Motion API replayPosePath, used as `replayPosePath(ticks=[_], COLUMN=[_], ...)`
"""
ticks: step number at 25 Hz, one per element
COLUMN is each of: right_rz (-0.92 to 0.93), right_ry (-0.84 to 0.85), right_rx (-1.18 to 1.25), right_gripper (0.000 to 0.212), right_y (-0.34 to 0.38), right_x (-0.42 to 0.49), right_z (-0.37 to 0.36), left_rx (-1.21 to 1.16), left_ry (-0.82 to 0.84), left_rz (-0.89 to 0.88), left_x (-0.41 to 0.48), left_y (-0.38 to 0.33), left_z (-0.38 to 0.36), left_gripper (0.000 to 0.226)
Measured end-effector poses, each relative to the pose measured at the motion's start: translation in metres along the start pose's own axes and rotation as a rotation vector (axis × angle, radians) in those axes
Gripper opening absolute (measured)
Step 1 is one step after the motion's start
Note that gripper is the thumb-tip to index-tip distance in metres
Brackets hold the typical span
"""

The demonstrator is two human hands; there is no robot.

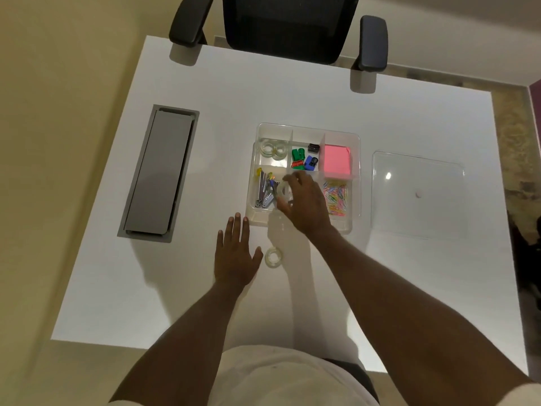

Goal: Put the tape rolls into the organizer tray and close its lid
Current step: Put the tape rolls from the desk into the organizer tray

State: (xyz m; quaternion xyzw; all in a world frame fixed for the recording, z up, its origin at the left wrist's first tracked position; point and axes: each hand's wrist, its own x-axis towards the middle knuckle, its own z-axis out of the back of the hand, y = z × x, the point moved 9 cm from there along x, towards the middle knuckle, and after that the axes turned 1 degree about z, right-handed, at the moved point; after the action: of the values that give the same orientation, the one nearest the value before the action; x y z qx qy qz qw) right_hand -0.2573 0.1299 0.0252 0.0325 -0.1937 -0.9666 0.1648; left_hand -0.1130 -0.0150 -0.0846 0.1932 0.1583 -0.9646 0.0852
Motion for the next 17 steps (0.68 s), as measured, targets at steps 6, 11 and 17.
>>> replayPosePath(ticks=[6, 11, 17], right_rz=[-0.003, -0.046, -0.061], right_ry=[0.025, 0.11, 0.186], right_rx=[-0.005, -0.021, -0.262], right_gripper=[0.046, 0.043, 0.051], right_y=[0.004, 0.004, 0.007], right_x=[0.082, 0.121, 0.143], right_z=[0.008, -0.012, -0.041], left_rx=[-0.027, -0.005, 0.005], left_ry=[-0.043, -0.044, -0.053], left_rz=[-0.011, 0.026, 0.04], left_x=[0.003, 0.006, 0.009], left_y=[0.004, 0.003, 0.006], left_z=[-0.006, -0.014, -0.019], left_gripper=[0.087, 0.088, 0.087])
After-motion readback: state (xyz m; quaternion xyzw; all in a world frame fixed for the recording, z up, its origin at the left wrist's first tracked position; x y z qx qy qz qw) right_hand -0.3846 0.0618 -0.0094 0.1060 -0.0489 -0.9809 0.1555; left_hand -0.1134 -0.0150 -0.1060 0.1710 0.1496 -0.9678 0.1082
